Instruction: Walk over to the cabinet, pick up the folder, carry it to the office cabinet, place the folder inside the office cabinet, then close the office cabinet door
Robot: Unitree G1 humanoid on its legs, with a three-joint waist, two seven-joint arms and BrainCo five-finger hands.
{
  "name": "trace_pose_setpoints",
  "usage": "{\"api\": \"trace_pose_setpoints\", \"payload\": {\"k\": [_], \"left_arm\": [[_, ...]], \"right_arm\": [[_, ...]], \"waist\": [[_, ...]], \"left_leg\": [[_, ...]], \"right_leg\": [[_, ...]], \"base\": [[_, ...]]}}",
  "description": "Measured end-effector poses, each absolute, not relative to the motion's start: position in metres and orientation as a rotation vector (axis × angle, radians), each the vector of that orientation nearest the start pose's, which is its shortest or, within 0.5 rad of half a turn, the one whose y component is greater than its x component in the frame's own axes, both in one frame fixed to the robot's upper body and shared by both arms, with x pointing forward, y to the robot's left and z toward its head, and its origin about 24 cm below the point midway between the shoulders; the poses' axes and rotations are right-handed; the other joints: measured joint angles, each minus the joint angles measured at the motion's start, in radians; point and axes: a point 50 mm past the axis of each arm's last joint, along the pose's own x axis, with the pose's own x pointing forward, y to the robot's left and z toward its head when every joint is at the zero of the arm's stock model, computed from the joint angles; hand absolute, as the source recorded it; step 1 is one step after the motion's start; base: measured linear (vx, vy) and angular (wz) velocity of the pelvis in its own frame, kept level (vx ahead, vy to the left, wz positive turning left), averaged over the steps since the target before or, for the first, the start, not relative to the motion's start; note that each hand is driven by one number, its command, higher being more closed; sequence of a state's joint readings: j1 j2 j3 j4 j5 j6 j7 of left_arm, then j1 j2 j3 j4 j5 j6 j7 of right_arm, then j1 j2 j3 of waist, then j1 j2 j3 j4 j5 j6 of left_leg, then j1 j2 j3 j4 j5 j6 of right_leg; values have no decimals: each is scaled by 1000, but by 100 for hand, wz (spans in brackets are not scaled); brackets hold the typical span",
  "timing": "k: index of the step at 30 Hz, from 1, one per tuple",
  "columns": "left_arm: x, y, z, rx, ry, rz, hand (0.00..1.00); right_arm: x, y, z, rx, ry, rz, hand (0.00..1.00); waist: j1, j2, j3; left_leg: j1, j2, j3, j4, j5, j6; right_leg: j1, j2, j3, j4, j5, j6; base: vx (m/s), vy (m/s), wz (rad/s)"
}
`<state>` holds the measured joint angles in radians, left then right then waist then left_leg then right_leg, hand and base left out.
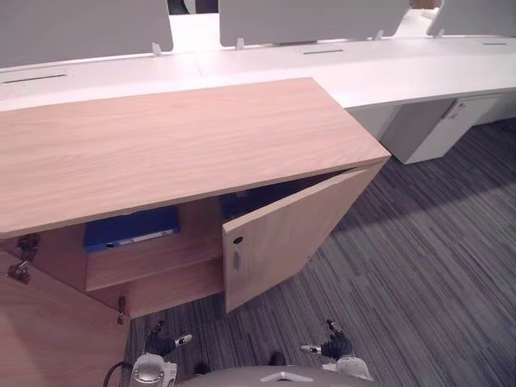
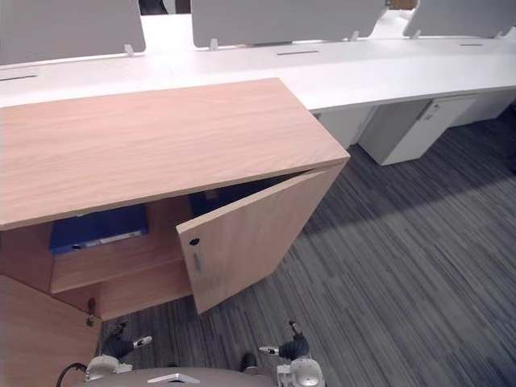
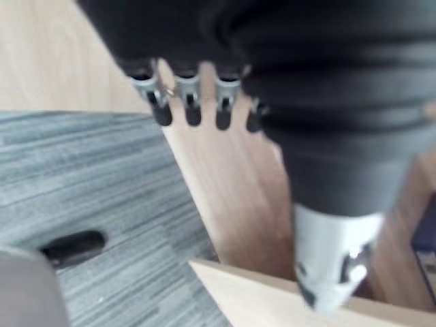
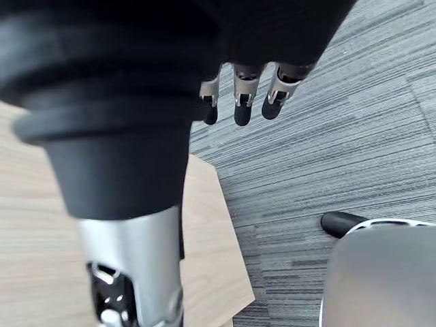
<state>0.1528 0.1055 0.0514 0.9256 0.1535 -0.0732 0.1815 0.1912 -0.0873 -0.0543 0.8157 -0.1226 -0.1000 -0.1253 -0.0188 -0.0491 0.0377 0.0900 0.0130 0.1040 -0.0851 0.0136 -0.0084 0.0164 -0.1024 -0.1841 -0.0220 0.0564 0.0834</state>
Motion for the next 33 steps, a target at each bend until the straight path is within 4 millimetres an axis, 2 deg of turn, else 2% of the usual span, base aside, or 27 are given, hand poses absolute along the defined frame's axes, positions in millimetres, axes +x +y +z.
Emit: {"api": "trace_pose_setpoints", "payload": {"k": [3, 13, 19, 22, 23, 27, 29, 31, 33], "left_arm": [[94, 211, -151, 265, 1002, 238, 0], [82, 219, -153, 202, 1039, 328, 0], [81, 225, -152, 168, 1037, 374, 0], [79, 228, -152, 145, 1036, 406, 0], [79, 230, -152, 136, 1035, 421, 0], [77, 230, -152, 100, 1039, 460, 0], [76, 230, -152, 79, 1036, 490, 0], [77, 231, -151, 41, 1022, 538, 0], [82, 231, -149, 31, 998, 551, 0]], "right_arm": [[101, -203, -144, -223, 927, -203, 0], [89, -207, -154, -211, 1031, -231, 0], [92, -206, -154, -211, 1034, -228, 0], [95, -206, -154, -212, 1030, -233, 0], [97, -206, -154, -212, 1027, -234, 0], [100, -205, -154, -213, 1027, -231, 0], [104, -204, -153, -210, 1013, -228, 0], [112, -197, -150, -192, 976, -224, 0], [118, -190, -147, -172, 947, -219, 0]], "waist": [[0, -2, -4], [1, -8, -1], [4, -16, 5], [11, -18, 11], [18, -25, 11], [29, -25, 19], [48, -22, 26], [56, -24, 43], [59, -33, 61]], "left_leg": [[3, -5, -25, -1, 7, 9], [-8, -17, -49, -2, 6, 11], [-51, -34, -97, -1, 14, 17], [-69, -44, -155, -1, 17, 23], [-75, -45, -171, -1, 20, 26], [-76, -47, -248, 0, 29, 15], [-79, -49, -300, 5, 39, 7], [-94, -55, -356, 6, 57, 1], [-120, -69, -367, 38, 55, 0]], "right_leg": [[12, -9, -27, 8, -20, 1], [21, -17, -36, -13, -22, 4], [-30, -34, -44, 54, -44, 32], [-36, -33, -23, 89, -80, 25], [-31, -33, -24, 91, -91, 19], [7, -30, -27, 95, -116, -16], [24, -31, -59, 114, -137, -34], [34, -37, -106, 143, -165, -36], [36, -52, -132, 167, -189, -29]], "base": [[-110, -17, 23], [-49, 2, 8], [61, 12, 19], [124, 5, 56], [120, -1, 63], [101, -1, 72], [57, -21, 77], [-1, -33, 91], [-74, -21, 92]]}}
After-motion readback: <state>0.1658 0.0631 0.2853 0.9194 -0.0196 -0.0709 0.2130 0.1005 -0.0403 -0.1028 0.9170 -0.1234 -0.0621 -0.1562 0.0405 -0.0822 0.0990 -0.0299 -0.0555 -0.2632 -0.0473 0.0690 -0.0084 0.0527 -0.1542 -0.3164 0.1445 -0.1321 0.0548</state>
